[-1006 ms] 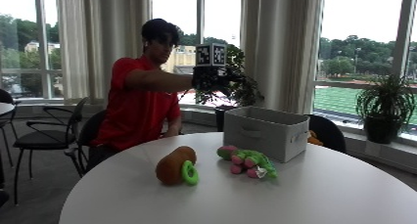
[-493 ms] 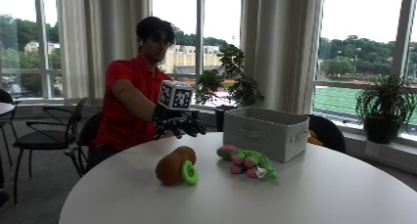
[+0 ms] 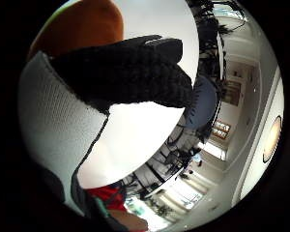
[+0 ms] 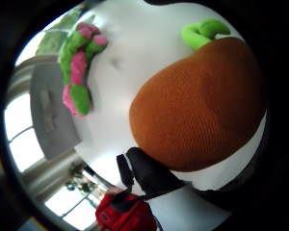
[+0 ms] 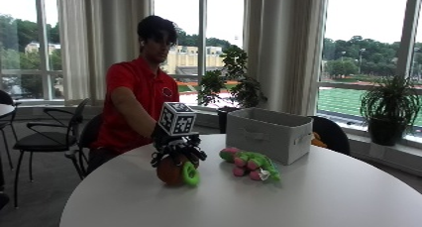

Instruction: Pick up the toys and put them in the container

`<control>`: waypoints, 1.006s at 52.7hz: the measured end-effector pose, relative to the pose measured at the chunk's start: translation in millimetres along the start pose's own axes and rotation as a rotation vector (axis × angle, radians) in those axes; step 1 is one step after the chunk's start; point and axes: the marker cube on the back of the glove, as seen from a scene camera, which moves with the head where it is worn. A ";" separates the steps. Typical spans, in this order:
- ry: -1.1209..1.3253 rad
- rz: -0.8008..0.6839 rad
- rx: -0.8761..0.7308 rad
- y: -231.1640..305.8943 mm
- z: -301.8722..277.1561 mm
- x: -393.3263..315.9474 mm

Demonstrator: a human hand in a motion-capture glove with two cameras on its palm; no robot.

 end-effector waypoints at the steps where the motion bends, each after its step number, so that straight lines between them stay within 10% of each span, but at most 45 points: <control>1: 0.000 -0.002 -0.009 -1.5 1.9 -0.5; 28: 0.089 -0.043 -0.146 -4.8 25.3 -6.1; 53: 0.194 0.008 0.188 -21.6 5.2 -16.1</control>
